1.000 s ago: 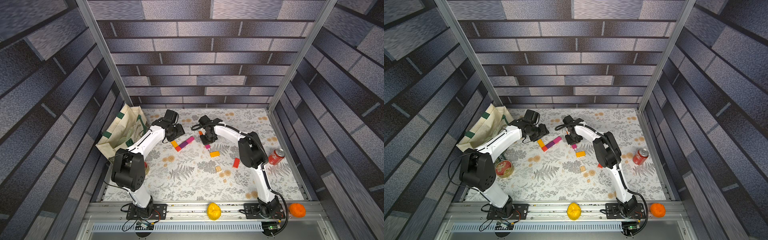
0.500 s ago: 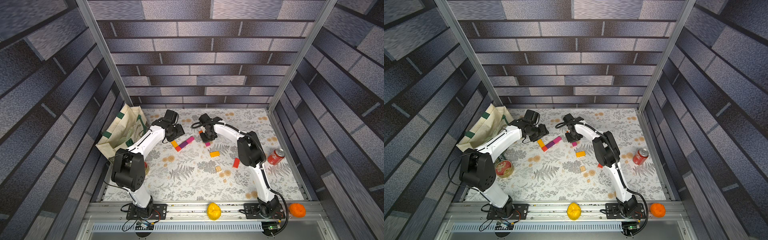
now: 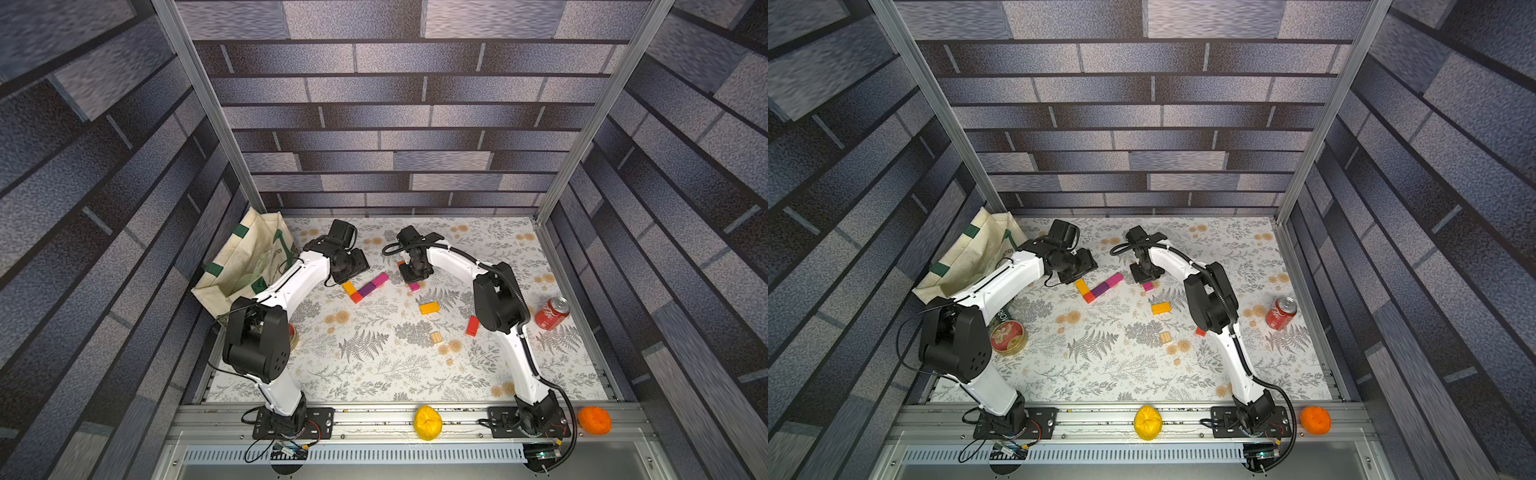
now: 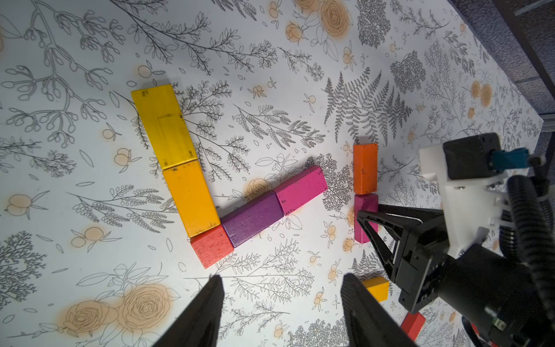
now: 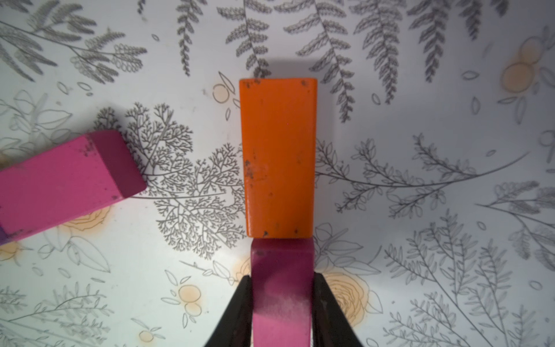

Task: Assemble the letter v with building blocks
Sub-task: Assemble the building block at the center of the board.

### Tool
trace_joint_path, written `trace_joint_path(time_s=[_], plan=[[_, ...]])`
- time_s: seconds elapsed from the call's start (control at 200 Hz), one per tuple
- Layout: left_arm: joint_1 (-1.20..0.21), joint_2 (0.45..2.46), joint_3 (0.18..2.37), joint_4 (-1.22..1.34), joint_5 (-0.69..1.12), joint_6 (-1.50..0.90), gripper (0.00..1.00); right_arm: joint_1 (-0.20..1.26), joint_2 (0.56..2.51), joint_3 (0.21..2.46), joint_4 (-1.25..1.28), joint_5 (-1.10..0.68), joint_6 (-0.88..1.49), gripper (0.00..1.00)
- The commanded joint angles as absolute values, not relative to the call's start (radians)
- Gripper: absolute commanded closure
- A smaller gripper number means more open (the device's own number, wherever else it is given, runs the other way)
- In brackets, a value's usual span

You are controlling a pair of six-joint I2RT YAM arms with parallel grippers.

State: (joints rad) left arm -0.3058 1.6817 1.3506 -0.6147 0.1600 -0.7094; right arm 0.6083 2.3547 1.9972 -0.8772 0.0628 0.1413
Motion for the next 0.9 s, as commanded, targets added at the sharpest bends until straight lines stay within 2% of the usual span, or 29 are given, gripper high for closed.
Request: trace_joint_path(time_s=[0.0,0.586,0.767,0.897], plan=[[-0.298,1.664,1.342,-0.638,0.151,-0.695,0.35,0.597,2.401,2.010,-0.899,0.086,0.155,0.76],[-0.293,1.661,1.332,-0.637,0.150,-0.696,0.35,0.595,2.427,2.056,-0.905,0.071,0.167,0.71],[-0.294,1.660,1.330,-0.638,0.150,-0.696,0.35,0.596,2.421,2.057,-0.910,0.072,0.168,0.60],[-0.293,1.656,1.328,-0.638,0.151,-0.695,0.35,0.596,2.407,2.056,-0.911,0.065,0.170,0.45]])
